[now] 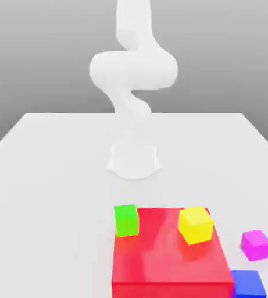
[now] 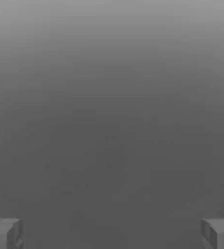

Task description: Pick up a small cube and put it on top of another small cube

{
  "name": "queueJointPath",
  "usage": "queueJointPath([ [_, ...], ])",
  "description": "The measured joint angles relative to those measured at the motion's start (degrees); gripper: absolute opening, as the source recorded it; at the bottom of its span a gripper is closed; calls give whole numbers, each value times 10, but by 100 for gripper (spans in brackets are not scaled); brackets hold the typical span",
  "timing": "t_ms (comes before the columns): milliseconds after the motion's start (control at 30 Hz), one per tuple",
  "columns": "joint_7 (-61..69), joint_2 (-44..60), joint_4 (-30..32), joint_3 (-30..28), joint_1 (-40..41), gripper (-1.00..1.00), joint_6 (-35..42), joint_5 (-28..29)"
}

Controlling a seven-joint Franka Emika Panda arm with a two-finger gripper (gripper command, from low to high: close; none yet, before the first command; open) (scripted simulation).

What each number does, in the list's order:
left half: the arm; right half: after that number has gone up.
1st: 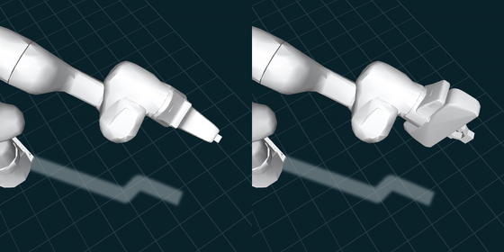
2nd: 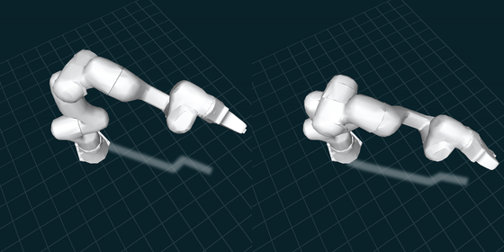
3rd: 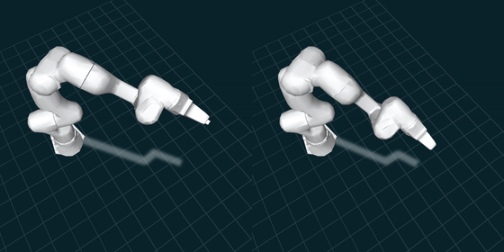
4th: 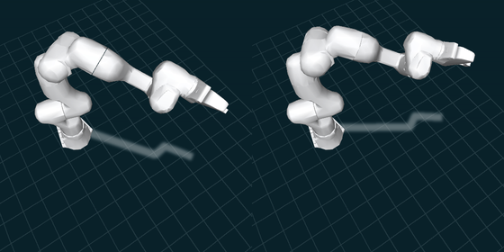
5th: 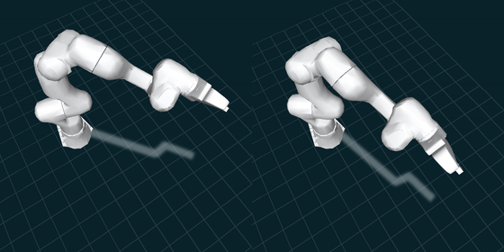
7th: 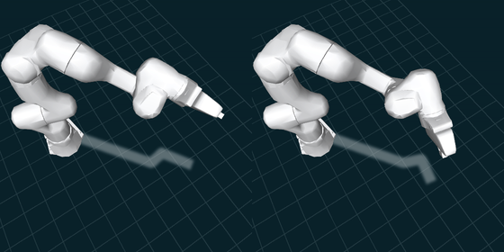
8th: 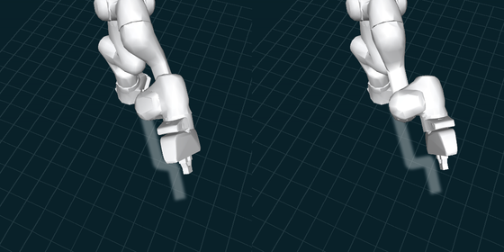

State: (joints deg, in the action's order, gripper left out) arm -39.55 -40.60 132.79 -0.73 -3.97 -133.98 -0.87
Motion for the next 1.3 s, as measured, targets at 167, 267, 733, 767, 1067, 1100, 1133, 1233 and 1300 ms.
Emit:
queueJointPath([
  [167,129,108,21,-13,-80,0,-45,-18],
  [267,205,170,33,-15,-122,0,-71,-30],
  [733,516,460,90,36,-261,0,-196,-24],
  [767,531,480,94,40,-265,0,-205,-13],
  [1067,557,643,86,32,-297,-100,-311,48],
  [1100,557,643,86,32,-297,-100,-311,48],
  [1133,557,643,86,32,-297,-100,-311,48],
  [1233,556,653,84,31,-298,-100,-317,49],
  [1300,557,634,88,34,-296,-100,-303,49],
])
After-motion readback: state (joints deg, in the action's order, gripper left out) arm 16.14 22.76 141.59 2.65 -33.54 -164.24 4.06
